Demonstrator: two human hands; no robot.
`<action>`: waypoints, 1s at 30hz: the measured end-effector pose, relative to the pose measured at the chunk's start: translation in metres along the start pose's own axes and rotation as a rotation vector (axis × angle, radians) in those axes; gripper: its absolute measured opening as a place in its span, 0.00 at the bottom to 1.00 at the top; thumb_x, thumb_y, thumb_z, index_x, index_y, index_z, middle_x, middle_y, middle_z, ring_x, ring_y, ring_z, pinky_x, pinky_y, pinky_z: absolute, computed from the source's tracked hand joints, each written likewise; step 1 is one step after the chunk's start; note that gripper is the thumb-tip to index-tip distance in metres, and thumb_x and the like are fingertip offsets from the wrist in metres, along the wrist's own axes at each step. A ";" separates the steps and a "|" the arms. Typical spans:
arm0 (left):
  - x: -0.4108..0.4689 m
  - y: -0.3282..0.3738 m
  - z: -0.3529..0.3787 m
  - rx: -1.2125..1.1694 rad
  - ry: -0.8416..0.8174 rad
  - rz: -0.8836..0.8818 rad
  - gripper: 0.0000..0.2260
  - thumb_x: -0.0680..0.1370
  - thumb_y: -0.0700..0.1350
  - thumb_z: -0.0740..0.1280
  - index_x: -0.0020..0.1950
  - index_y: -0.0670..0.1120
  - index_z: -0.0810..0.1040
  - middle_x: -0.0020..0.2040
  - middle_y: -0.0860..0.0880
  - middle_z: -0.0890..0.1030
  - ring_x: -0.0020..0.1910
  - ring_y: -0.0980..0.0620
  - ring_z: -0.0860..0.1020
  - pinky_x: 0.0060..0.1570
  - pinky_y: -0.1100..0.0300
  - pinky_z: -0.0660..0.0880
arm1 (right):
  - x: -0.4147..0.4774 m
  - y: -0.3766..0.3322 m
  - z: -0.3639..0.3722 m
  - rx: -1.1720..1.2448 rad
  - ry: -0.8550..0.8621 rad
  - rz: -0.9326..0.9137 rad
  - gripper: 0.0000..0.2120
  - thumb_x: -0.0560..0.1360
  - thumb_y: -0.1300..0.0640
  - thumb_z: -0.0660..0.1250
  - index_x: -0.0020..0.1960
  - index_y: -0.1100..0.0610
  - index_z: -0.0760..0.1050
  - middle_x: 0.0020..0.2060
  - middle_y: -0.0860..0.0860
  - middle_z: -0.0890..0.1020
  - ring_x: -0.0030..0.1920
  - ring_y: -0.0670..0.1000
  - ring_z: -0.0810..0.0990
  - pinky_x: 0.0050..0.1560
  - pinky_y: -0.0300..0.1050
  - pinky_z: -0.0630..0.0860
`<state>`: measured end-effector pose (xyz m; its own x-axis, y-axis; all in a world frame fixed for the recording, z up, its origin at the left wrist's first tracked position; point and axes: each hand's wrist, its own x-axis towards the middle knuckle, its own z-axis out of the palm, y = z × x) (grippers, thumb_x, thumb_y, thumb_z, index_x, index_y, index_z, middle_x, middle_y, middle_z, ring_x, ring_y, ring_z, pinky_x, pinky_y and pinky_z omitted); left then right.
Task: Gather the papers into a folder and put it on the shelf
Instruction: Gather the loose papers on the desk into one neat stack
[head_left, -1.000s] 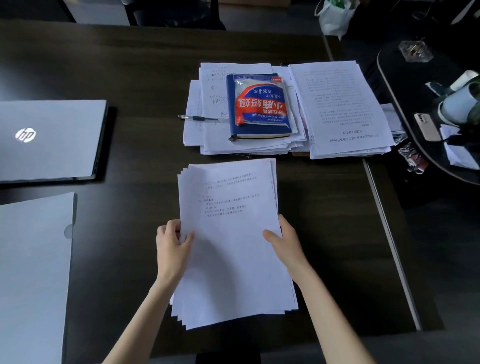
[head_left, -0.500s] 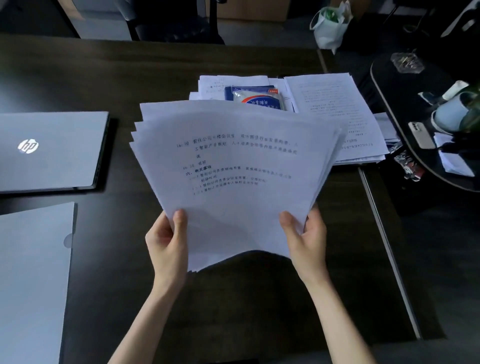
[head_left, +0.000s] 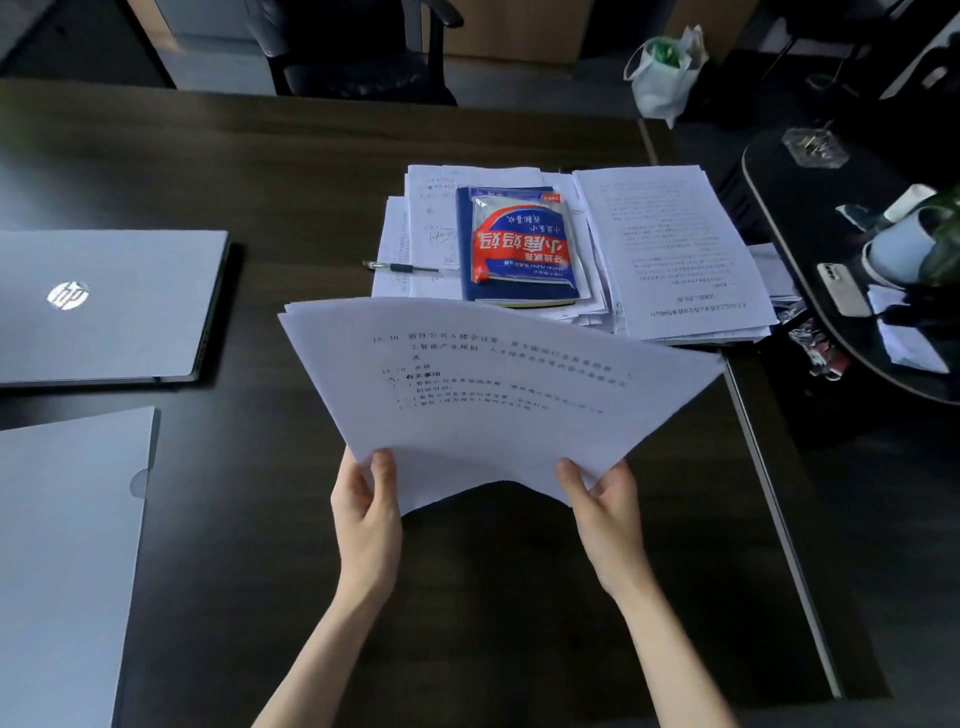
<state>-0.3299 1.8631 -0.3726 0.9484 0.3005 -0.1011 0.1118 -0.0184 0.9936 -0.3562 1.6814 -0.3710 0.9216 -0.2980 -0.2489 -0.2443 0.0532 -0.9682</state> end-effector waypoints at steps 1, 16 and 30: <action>0.001 0.001 0.000 0.004 0.001 -0.003 0.11 0.79 0.42 0.55 0.58 0.42 0.72 0.48 0.54 0.78 0.43 0.69 0.76 0.45 0.75 0.70 | 0.001 0.001 0.000 -0.003 -0.003 0.012 0.19 0.74 0.64 0.64 0.64 0.60 0.69 0.58 0.53 0.79 0.57 0.45 0.78 0.51 0.30 0.75; 0.002 -0.032 -0.018 0.272 0.017 -0.358 0.05 0.75 0.40 0.60 0.45 0.46 0.75 0.37 0.48 0.76 0.35 0.51 0.71 0.32 0.59 0.66 | 0.008 0.018 0.004 -0.237 0.017 0.283 0.10 0.70 0.65 0.65 0.43 0.50 0.72 0.44 0.50 0.82 0.43 0.49 0.81 0.37 0.40 0.74; -0.013 -0.027 0.011 0.354 -0.474 -0.378 0.11 0.78 0.49 0.60 0.58 0.52 0.75 0.60 0.51 0.74 0.57 0.54 0.73 0.50 0.64 0.68 | -0.002 0.018 0.022 -0.206 0.005 0.311 0.11 0.77 0.54 0.58 0.42 0.54 0.77 0.39 0.50 0.83 0.39 0.49 0.79 0.40 0.41 0.72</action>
<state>-0.3418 1.8496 -0.3984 0.8437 -0.0994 -0.5276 0.4727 -0.3285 0.8177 -0.3555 1.7034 -0.3884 0.7924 -0.3025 -0.5297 -0.5683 -0.0506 -0.8212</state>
